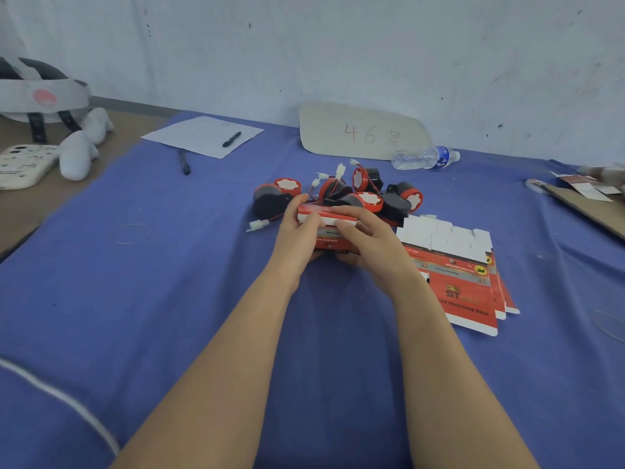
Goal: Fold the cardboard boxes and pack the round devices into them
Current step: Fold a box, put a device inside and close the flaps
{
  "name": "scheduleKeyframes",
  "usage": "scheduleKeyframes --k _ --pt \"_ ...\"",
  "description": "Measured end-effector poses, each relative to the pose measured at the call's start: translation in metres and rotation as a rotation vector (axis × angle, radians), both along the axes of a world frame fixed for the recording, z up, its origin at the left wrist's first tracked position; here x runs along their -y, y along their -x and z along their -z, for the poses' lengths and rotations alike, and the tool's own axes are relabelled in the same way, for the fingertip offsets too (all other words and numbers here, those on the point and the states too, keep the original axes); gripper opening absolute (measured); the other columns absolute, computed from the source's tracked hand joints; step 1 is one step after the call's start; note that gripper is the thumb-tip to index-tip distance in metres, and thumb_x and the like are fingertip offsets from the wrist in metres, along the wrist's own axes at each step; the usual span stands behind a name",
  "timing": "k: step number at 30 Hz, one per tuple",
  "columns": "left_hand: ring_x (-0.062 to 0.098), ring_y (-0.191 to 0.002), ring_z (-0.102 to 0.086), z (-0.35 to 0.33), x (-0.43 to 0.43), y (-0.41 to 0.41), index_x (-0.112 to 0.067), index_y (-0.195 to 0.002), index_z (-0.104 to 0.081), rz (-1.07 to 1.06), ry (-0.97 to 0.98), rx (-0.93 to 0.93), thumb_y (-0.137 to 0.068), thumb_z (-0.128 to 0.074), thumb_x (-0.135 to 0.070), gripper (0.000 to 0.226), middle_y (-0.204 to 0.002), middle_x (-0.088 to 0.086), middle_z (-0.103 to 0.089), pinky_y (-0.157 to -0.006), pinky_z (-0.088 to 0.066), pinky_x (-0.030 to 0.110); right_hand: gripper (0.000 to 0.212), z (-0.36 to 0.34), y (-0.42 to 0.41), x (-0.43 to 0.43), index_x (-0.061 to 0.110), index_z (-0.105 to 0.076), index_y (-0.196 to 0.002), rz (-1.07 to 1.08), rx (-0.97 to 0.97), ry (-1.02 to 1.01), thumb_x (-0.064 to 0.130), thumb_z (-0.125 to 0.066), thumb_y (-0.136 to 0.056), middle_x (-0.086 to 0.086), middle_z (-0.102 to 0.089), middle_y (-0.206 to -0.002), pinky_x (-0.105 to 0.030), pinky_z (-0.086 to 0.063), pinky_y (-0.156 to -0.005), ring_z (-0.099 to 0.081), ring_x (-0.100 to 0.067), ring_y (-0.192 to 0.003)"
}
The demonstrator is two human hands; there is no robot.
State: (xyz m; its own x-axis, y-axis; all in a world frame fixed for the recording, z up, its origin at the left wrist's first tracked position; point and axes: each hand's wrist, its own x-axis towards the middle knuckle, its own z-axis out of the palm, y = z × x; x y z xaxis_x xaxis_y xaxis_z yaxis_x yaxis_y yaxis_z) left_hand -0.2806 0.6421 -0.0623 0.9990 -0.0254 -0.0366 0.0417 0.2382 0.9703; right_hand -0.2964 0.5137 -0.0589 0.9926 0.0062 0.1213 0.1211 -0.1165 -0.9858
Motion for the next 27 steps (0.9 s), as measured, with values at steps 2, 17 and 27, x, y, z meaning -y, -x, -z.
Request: scheduleKeyframes --k 2,17,27 --pt "0.014 -0.098 -0.063 -0.001 -0.001 0.0 -0.04 -0.134 -0.042 0.004 -0.001 -0.001 -0.096 -0.039 -0.015 0.045 -0.124 -0.001 -0.054 -0.065 -0.056 0.024 0.021 0.0 0.0 0.0 0.028 -0.066 -0.112 -0.009 -0.032 -0.031 0.02 -0.056 -0.095 0.003 -0.066 -0.113 -0.039 -0.056 -0.088 -0.062 -0.017 -0.107" --pt "0.012 -0.1 -0.065 0.004 0.002 -0.002 -0.043 -0.145 -0.029 0.064 0.042 0.074 -0.098 -0.044 -0.017 0.056 -0.132 -0.002 -0.053 -0.076 -0.057 0.028 0.036 -0.003 -0.005 -0.005 0.024 -0.056 -0.126 0.12 -0.105 -0.371 0.009 -0.054 -0.094 -0.005 -0.063 -0.116 -0.028 -0.055 -0.073 -0.064 -0.021 -0.1" --pt "0.007 -0.083 -0.071 0.006 -0.003 -0.004 -0.042 -0.13 -0.041 0.152 0.193 0.094 -0.095 -0.044 -0.001 0.054 -0.119 0.001 -0.061 -0.067 -0.057 0.025 0.035 -0.004 -0.004 -0.003 0.013 -0.057 -0.129 0.095 -0.158 -0.539 0.005 -0.049 -0.096 -0.011 -0.064 -0.118 -0.027 -0.052 -0.075 -0.061 -0.02 -0.099"
